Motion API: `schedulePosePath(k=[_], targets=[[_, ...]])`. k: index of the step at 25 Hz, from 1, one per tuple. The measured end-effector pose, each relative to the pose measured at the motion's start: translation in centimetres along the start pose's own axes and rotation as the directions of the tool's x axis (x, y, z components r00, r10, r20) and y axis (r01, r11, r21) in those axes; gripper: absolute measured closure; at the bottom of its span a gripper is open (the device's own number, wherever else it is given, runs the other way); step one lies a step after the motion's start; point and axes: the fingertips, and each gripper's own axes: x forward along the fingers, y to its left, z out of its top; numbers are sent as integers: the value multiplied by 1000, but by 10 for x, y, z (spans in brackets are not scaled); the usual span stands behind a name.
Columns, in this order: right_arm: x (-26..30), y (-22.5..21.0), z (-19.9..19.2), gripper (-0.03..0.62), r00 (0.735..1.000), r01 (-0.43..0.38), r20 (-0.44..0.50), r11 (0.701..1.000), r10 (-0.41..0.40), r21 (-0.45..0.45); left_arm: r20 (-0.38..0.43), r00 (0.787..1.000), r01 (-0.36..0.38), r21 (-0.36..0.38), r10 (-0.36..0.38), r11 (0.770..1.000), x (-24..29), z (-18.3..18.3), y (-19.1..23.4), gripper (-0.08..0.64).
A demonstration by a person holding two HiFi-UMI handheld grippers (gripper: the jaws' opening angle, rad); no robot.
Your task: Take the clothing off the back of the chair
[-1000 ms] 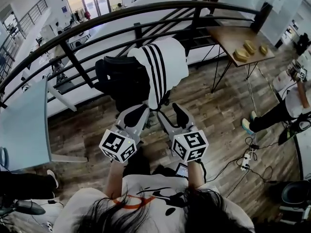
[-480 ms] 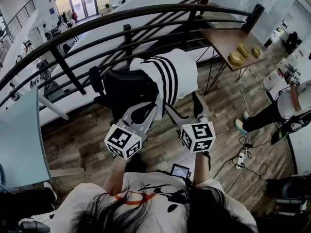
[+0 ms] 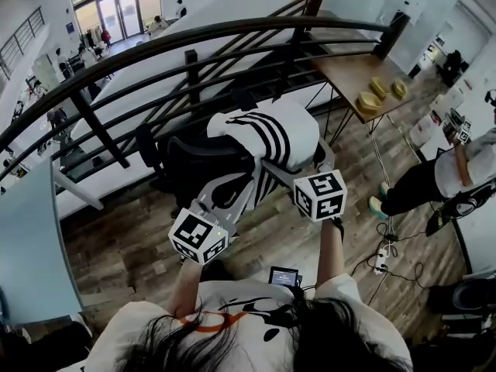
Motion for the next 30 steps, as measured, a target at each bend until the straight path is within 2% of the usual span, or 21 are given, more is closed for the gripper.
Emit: schedulePosePath(k=[4,5,6,7,8,11,15,18,20,22,27,30], targets=[[5,9,5,38,999,-42,27,999,42,-3,-5,1000,-4,10,4,1000,-4,1,8,551],[3,9,6,72,998,-43,36,999,43,3,-6,1000,-6,12,6,1000,-5,2,11,551],[0,6,5,131,999,-32,45,999,31,16,-6,1000,-7,11,7,1000,-5,1,14,550],[-3,1,3,266,999,-12,50,999,10,31,-5,1000,-8,9,8,1000,-5,1,15,551],[-6,-3,1,319,999,4,50,999,-6,45,-3,1000,-8,7,8,1000,-4,2,16,551],[-16,-7,0,367,999,6,35,996,-10,87,3,1000,-4,7,4,1000,-3,4,12,551],[-39,-21,-3,393,998,25,42,978,-35,209,-4,1000,9,10,-9,1000,2,-3,-4,551],[-50,-40,-4,410,992,65,75,932,-98,357,-8,1000,14,13,-14,1000,0,-9,-5,551],[-59,-52,-2,414,986,73,104,903,-128,423,-7,1000,13,15,-13,1000,0,-11,-6,551],[-72,-63,0,416,980,85,124,893,-155,442,-8,1000,13,16,-13,1000,1,-11,-9,551],[-100,-78,8,416,968,122,147,898,-202,424,-16,999,28,15,-28,999,9,-11,-22,551],[-118,-93,8,416,958,144,162,884,-237,445,-22,999,48,15,-48,999,18,-11,-34,551]])
